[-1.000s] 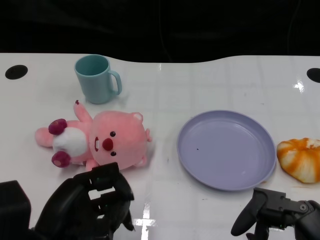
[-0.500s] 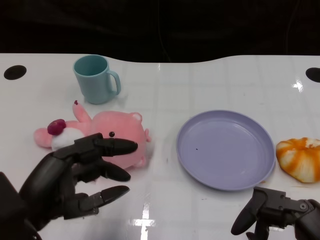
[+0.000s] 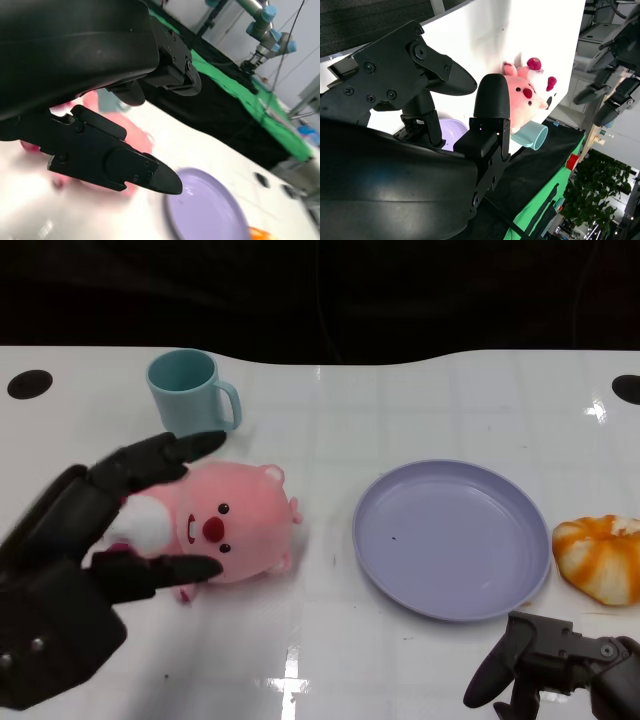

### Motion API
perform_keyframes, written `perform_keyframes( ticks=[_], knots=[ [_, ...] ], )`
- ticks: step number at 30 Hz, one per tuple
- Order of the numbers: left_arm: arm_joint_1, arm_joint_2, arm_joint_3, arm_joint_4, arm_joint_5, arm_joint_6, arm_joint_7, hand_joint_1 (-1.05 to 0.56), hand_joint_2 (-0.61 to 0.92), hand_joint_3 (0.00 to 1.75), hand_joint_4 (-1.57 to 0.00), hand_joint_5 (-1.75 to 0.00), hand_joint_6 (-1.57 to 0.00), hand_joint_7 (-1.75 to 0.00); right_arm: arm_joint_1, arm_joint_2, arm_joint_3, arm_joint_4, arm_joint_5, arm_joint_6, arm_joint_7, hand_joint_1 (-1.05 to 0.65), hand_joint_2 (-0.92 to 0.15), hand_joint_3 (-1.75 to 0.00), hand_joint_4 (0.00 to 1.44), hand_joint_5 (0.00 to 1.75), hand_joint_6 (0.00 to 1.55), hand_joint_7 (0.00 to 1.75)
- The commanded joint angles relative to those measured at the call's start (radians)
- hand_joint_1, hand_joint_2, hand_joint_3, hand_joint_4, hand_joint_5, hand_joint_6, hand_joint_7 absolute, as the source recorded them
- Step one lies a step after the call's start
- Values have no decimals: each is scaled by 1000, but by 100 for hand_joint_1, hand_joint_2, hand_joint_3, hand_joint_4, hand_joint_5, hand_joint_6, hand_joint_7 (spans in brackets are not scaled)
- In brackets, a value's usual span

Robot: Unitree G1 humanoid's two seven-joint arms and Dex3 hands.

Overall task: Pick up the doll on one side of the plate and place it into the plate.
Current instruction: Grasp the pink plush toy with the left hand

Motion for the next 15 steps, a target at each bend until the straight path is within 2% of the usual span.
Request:
perform_keyframes(
  ticks=[1, 6, 11, 15],
  knots=[
    [-41, 55, -8, 21, 86, -19, 20, -64, 92, 2, -1, -70, -31, -5, 1, -6, -13, -1, 10, 2, 0, -11, -54, -109, 67, 165, 61, 128],
    [-83, 98, -35, 30, 218, 13, 17, -66, 91, 2, 0, -60, -30, -3, 0, -5, -12, -1, 11, 0, 0, -11, -54, -108, 67, 166, 61, 128],
    [-143, 152, -101, 53, 409, 61, -2, -68, 91, 1, 0, -48, -30, -1, -1, -5, -11, -2, 9, 2, -1, -12, -55, -108, 67, 166, 61, 128],
    [-192, 180, -148, 102, 485, 73, -27, -68, 91, 0, 0, -46, -28, 0, 1, -4, -11, -6, 8, 4, -2, -12, -54, -108, 68, 166, 61, 128]
  ],
)
